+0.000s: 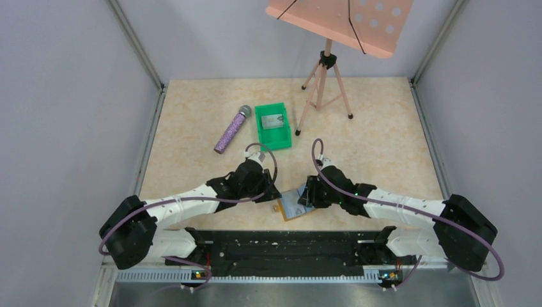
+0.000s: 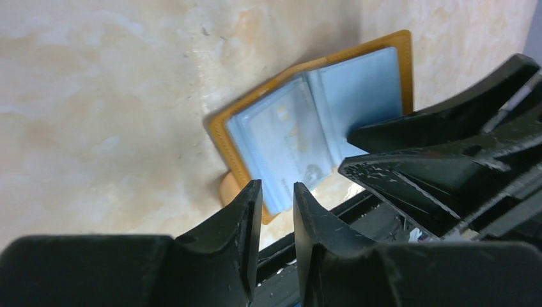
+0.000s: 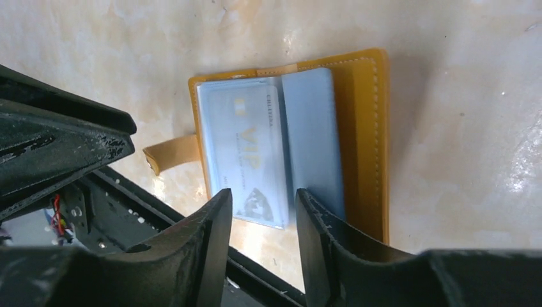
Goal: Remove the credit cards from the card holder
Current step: Remove the credit card from the card holder.
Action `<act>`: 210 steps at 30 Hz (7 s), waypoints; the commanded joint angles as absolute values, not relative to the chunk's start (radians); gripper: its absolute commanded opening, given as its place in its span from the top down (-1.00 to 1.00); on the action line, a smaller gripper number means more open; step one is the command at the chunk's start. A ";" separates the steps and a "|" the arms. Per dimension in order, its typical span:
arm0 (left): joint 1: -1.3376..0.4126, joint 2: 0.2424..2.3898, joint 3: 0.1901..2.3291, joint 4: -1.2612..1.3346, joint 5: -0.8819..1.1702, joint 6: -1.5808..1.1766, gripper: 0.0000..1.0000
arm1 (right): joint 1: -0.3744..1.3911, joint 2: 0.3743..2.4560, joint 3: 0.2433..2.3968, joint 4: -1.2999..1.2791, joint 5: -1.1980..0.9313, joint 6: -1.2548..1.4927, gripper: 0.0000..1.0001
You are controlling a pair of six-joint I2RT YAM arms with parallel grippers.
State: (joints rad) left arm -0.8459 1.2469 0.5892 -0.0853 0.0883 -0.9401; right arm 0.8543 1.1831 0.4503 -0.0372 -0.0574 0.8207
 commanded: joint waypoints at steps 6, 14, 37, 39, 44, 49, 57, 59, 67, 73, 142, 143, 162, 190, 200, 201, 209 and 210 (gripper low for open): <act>-0.801 1.146 0.545 -0.138 -0.008 -0.946 0.34 | 0.998 1.291 0.685 -0.254 0.223 0.779 0.01; -0.792 1.170 0.496 -0.083 0.088 -0.970 0.25 | 1.058 1.428 0.762 -0.296 0.293 0.760 -0.19; -0.793 1.303 0.442 0.154 0.249 -1.019 0.13 | 1.106 1.477 0.768 -0.313 0.382 0.787 -0.35; -0.793 1.309 0.442 0.163 0.256 -1.024 0.13 | 1.107 1.477 0.766 -0.312 0.387 0.787 -0.37; -0.793 1.329 0.441 0.175 0.269 -1.033 0.13 | 1.112 1.479 0.763 -0.310 0.393 0.790 -0.36; -0.794 1.352 0.442 0.192 0.280 -1.042 0.11 | 1.114 1.483 0.762 -0.310 0.402 0.787 -0.33; -0.793 1.362 0.448 0.203 0.283 -1.053 0.07 | 1.118 1.489 0.762 -0.313 0.416 0.785 -0.35; -0.794 1.370 0.448 0.215 0.293 -1.060 0.06 | 1.121 1.492 0.764 -0.312 0.417 0.787 -0.35; -0.795 1.419 0.441 0.275 0.333 -1.098 0.05 | 1.124 1.496 0.766 -0.314 0.421 0.790 -0.34; -0.795 1.443 0.430 0.333 0.363 -1.120 0.05 | 1.125 1.494 0.765 -0.316 0.423 0.791 -0.30; -0.809 1.301 0.589 0.046 0.182 -0.962 0.42 | 0.967 1.170 0.519 0.026 0.096 0.963 -0.04; -0.810 1.306 0.592 0.047 0.186 -0.962 0.43 | 0.966 1.171 0.519 0.027 0.094 0.963 -0.04; -0.810 1.360 0.535 0.188 0.278 -1.009 0.46 | 0.966 1.202 0.500 0.063 0.056 0.976 -0.21; -0.831 1.484 0.590 0.308 0.374 -1.037 0.45 | 0.966 1.045 0.589 -0.215 0.175 0.874 -0.02; -0.851 1.570 0.676 0.306 0.388 -1.024 0.44 | 0.966 0.877 0.600 -0.336 0.204 0.804 0.24; -0.852 1.581 0.684 0.306 0.389 -1.022 0.44 | 0.966 0.873 0.596 -0.336 0.203 0.801 0.29; -0.850 1.553 0.721 0.209 0.307 -0.982 0.44 | 0.966 0.909 0.599 -0.320 0.177 0.773 0.41; -0.850 1.535 0.726 0.187 0.292 -0.974 0.44 | 0.965 0.918 0.598 -0.313 0.171 0.772 0.41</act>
